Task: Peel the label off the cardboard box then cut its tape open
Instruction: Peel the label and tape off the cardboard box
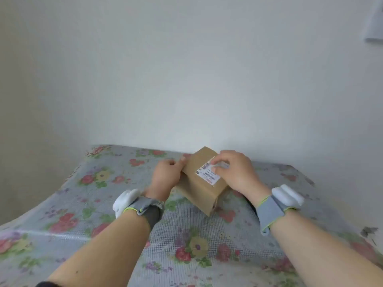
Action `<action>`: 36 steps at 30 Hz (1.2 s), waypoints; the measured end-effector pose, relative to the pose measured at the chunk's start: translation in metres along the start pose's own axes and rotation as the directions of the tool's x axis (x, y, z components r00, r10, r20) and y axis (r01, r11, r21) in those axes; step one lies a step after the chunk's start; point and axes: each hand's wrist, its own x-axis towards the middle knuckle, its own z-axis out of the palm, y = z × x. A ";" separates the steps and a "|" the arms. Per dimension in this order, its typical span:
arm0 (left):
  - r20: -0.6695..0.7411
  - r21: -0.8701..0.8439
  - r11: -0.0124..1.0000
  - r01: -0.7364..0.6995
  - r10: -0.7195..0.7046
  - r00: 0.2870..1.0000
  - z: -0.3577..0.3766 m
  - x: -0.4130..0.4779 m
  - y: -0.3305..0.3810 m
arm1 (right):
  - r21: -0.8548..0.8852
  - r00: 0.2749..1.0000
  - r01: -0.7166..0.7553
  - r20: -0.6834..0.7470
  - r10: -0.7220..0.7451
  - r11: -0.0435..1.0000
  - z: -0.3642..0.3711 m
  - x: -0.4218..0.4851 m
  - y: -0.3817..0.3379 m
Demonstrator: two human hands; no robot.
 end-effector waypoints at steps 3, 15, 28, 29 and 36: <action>0.128 0.128 0.991 0.038 -0.054 0.990 0.000 -0.004 -0.008 | -0.043 0.991 -0.024 0.130 0.029 0.999 0.018 -0.004 -0.004; 0.241 0.132 0.988 0.078 -0.108 0.964 0.001 -0.006 -0.025 | 0.010 0.977 -0.155 0.151 0.152 0.988 0.036 0.003 0.005; 0.223 0.085 0.992 0.092 -0.109 0.969 0.002 -0.006 -0.026 | 0.031 0.981 -0.144 0.134 0.138 0.989 0.034 0.003 0.006; 0.230 0.068 0.992 0.102 -0.115 0.966 0.002 -0.005 -0.026 | 0.047 0.981 -0.148 0.130 0.141 0.988 0.033 0.004 0.007; 0.256 0.024 0.988 0.150 -0.151 0.955 0.005 -0.006 -0.023 | 0.040 0.985 -0.123 0.124 0.117 0.992 0.031 0.000 0.007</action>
